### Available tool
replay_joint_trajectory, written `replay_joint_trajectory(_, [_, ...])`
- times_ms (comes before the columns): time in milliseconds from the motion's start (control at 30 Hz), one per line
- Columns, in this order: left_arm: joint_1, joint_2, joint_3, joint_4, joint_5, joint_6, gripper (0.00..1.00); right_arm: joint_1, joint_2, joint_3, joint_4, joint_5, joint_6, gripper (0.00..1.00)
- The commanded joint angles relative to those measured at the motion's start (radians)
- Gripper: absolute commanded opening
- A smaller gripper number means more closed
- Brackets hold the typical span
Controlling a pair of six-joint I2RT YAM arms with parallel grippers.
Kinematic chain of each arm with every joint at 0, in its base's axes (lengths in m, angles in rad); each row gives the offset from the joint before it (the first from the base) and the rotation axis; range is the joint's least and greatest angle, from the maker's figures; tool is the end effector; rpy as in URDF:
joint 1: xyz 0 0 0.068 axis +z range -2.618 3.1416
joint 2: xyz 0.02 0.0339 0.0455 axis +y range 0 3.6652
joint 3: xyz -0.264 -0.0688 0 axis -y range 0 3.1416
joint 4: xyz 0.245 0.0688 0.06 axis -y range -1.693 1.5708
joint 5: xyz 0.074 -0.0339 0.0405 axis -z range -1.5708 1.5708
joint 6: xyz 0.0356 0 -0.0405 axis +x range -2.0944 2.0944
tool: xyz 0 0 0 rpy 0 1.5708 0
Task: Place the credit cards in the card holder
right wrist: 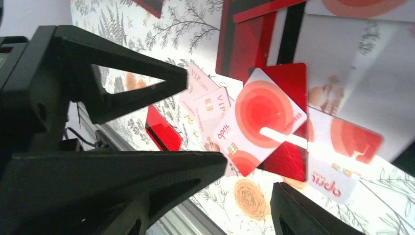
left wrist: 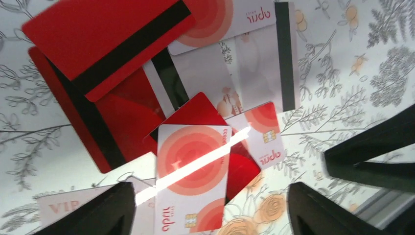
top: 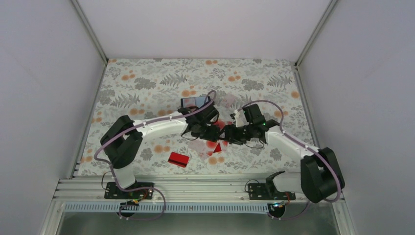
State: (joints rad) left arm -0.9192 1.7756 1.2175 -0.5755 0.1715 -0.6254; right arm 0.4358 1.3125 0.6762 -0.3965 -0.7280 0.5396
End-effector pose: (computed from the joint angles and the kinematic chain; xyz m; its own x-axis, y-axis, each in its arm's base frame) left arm 0.2132 -0.2895 0.1943 -0.9297 0.2678 -0.2527 0.3491 0.8596 -0.3732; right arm 0.2047 0.1214 0.1850 -0.9886 -0.0372 -0.1460 -0.1355 0.6434 0.7535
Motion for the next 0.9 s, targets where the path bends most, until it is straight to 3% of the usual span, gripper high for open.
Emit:
replay_joint_trajectory(0, [-0.062,0.032,0.068,-0.147,-0.086,0.129,0.87,0.003,-0.082,0.021,-0.155,0.261,0.051,0.64])
replay_joint_trajectory(67, [-0.094,0.056,0.081,-0.156,-0.098,0.148,0.95,0.0,-0.12,0.019,-0.185,0.32,0.068,0.66])
replay_joint_trajectory(167, [-0.121,0.111,0.111,-0.155,-0.109,0.177,0.99,-0.006,-0.172,0.016,-0.221,0.371,0.079,0.67])
replay_joint_trajectory(467, [-0.129,0.269,0.221,-0.19,-0.117,0.248,0.95,-0.014,-0.24,0.01,-0.271,0.378,0.073,0.68])
replay_joint_trajectory(700, [-0.132,0.307,0.221,-0.214,-0.156,0.237,0.89,-0.018,-0.246,0.034,-0.29,0.396,0.042,0.68])
replay_joint_trajectory(867, [-0.142,0.264,0.252,-0.26,-0.24,0.237,0.95,-0.02,-0.234,0.048,-0.291,0.395,0.022,0.68])
